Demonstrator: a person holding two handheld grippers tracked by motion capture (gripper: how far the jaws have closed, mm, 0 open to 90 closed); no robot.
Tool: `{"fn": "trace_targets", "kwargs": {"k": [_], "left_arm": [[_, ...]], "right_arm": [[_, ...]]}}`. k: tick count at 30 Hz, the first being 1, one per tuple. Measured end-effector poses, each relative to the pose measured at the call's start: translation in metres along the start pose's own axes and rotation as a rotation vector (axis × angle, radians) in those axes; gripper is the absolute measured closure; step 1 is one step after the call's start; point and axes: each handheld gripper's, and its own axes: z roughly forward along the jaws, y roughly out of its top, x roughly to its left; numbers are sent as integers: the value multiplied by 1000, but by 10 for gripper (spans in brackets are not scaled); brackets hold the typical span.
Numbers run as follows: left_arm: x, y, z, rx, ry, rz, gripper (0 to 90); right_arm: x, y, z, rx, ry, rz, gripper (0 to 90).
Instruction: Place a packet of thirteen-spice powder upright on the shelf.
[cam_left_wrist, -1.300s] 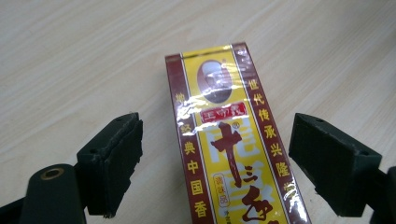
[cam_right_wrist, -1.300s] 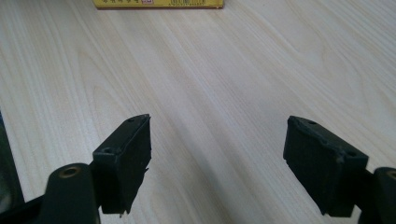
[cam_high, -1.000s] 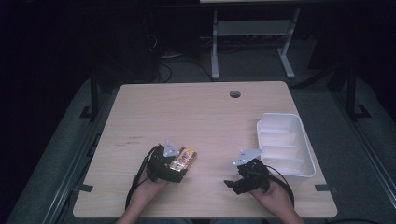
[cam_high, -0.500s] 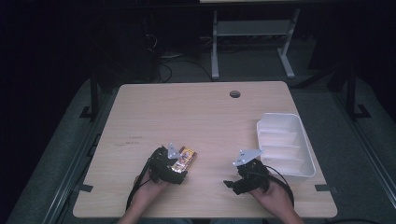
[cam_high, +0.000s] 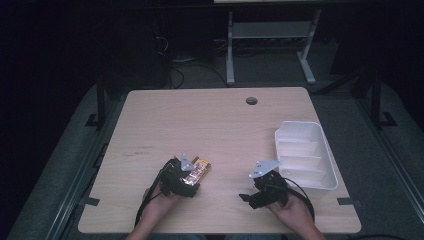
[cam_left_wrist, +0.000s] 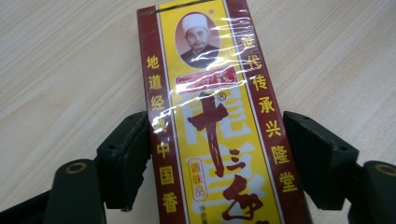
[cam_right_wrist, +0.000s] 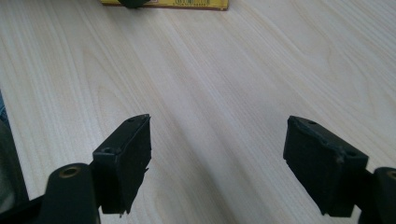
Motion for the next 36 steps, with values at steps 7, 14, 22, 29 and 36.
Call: {"fn": "trace_targets", "kwargs": {"k": [7,14,22,29,36], "left_arm": [[2,1,-1,14,-15,0,294],[3,2,-4,9,-20,5,317],[4,-1,-10,-9,-24,4,322],[3,-2,-18,-48,-26,13,323],[-3,-2,-29,-106,-30,50,323]], "right_arm": [[2,1,1,3,0,-4,227],[3,1,1,1,2,-2,227],[4,3,0,-15,9,5,227],[4,4,-2,-35,28,26,227],[5,6,-6,-67,44,61,183]]}}
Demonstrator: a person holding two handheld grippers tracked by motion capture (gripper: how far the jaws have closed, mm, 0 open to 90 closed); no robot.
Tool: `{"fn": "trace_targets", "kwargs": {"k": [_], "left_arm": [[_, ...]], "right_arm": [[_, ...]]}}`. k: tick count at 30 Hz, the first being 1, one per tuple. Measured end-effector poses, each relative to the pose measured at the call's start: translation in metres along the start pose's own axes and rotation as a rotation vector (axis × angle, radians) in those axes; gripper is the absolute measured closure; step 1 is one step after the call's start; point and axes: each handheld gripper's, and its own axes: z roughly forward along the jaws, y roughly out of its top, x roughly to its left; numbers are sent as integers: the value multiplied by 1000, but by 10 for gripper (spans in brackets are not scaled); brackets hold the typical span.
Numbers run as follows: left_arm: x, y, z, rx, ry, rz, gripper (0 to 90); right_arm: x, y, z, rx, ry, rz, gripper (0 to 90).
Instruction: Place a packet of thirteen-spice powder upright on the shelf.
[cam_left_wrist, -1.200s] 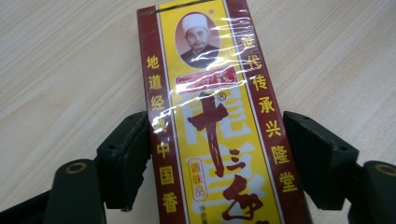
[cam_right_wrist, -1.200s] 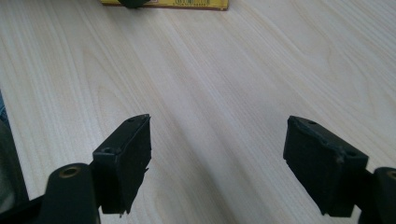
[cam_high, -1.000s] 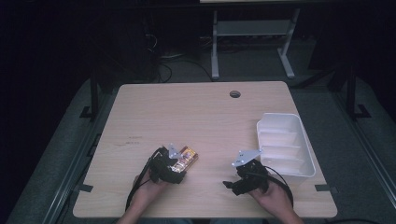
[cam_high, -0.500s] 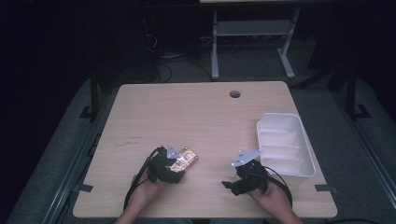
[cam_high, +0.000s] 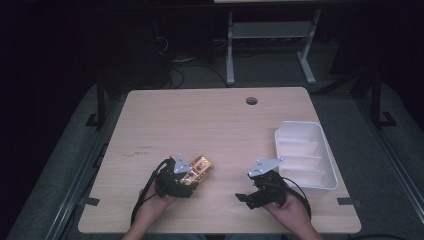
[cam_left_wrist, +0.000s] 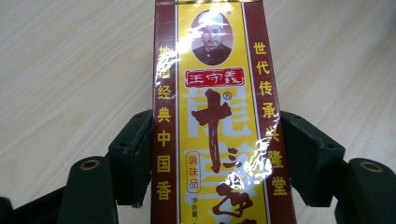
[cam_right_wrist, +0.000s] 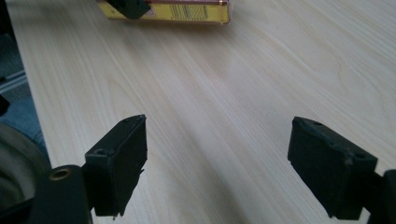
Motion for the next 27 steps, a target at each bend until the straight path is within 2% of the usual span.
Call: {"fn": "trace_targets", "kwargs": {"k": [2,3,4,7,10,18,23,27], "left_arm": [[-2,1,-1,-11,-6,5,323],[-6,2,-4,-36,-25,18,323],[-8,3,-5,-44,-28,31,323],[-15,6,-7,-74,-37,56,323],[-22,9,-8,-101,-52,84,323],[-31,12,-7,-130,-81,117,323],[-35,13,-9,-156,-94,138,323],[-39,14,-9,-162,-103,159,324]], "right_arm": [[0,0,-1,-10,9,9,171],[-1,1,-2,-16,22,19,153],[-1,1,-3,-16,31,22,151],[1,4,-7,-37,26,3,141],[1,6,-9,-50,33,6,141],[-4,9,-11,-61,52,45,147],[-7,13,-10,-75,81,85,185],[-6,15,-10,-97,92,90,214]]}}
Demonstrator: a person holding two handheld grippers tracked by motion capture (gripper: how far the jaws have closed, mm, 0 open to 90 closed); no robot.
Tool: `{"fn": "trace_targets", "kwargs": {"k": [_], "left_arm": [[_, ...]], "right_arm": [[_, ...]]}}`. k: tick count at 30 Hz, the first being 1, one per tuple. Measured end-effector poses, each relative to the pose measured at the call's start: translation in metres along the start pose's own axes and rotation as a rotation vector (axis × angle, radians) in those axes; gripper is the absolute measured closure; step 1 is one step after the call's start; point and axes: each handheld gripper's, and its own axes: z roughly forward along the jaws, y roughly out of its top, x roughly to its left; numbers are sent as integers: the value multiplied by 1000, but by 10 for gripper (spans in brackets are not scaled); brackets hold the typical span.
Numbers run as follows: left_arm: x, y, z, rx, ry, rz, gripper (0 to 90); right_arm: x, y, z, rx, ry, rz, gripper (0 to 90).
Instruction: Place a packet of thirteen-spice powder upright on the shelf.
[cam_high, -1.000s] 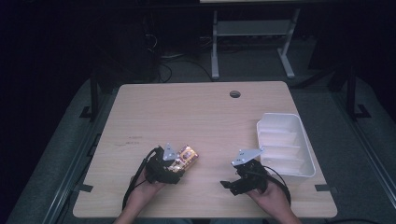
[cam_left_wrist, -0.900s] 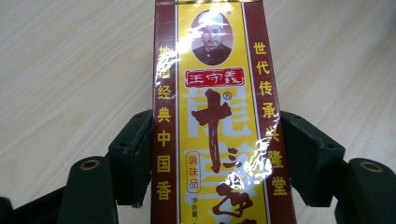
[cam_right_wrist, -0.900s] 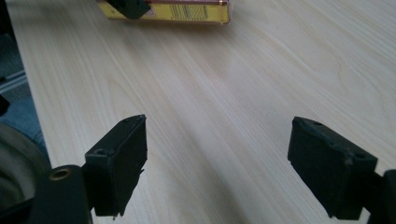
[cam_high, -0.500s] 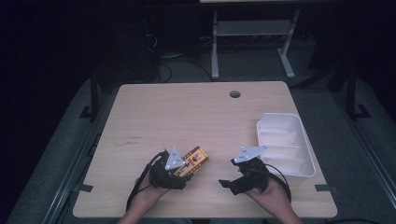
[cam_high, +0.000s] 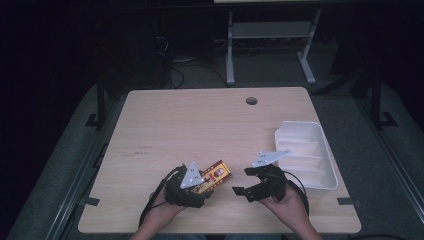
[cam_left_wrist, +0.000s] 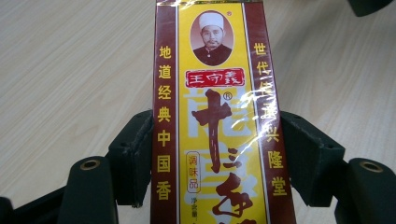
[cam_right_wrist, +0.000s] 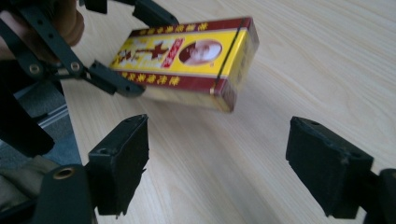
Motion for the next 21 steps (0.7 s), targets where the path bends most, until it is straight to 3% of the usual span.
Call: {"fn": "trace_targets", "kwargs": {"k": [12,21], "left_arm": [[-9,4,4,-9,-26,51,323],[-17,7,2,-42,-15,83,324]], "right_arm": [[1,4,5,-33,44,49,242],[-3,4,8,-38,80,113,277]]}}
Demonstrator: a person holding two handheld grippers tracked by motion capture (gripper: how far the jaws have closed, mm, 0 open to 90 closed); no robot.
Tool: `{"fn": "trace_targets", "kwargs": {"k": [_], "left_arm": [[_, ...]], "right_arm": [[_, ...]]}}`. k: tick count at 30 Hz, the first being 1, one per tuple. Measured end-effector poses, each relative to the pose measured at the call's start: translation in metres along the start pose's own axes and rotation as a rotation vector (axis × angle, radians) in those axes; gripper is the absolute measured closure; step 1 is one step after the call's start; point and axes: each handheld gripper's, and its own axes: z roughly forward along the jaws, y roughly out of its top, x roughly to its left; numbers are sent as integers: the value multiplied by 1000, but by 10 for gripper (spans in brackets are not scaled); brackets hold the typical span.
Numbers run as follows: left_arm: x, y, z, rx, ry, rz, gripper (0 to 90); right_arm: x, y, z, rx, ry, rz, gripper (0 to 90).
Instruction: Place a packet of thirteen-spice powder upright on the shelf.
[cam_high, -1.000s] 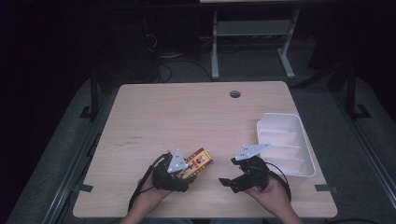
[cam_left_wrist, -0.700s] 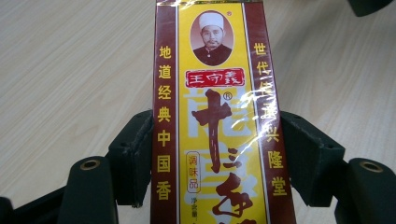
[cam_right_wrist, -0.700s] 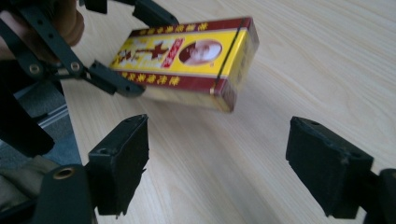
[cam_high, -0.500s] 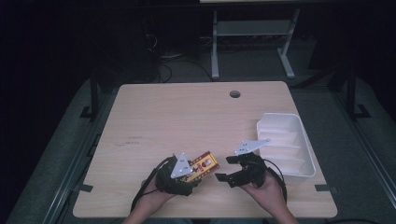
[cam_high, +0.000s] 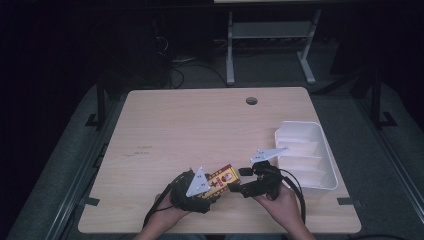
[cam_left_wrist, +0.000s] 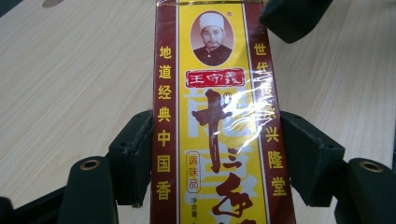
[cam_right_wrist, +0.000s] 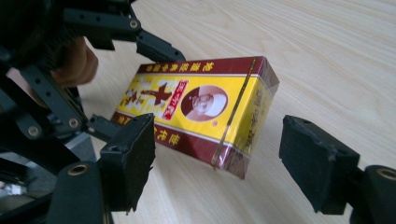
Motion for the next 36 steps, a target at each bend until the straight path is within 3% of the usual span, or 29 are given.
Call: {"fn": "trace_targets", "kwargs": {"k": [6,11,13,22,27,30,36], "left_arm": [[-2,2,0,-12,1,15,324],[-4,2,2,-12,-11,21,324],[-4,2,3,-9,-14,20,324],[-3,1,4,-6,-19,8,324],[-6,1,6,11,0,35,323],[-8,1,8,15,10,50,313],[-2,0,6,-15,-9,24,285]], "right_arm": [[-5,-1,3,3,15,53,324],[-13,-5,7,-23,106,147,369],[-13,-6,8,-19,111,166,381],[-9,-5,3,-56,110,172,523],[-7,-4,-2,-78,133,188,604],[-5,-1,-1,-61,126,166,632],[3,8,-3,-48,125,108,689]]}}
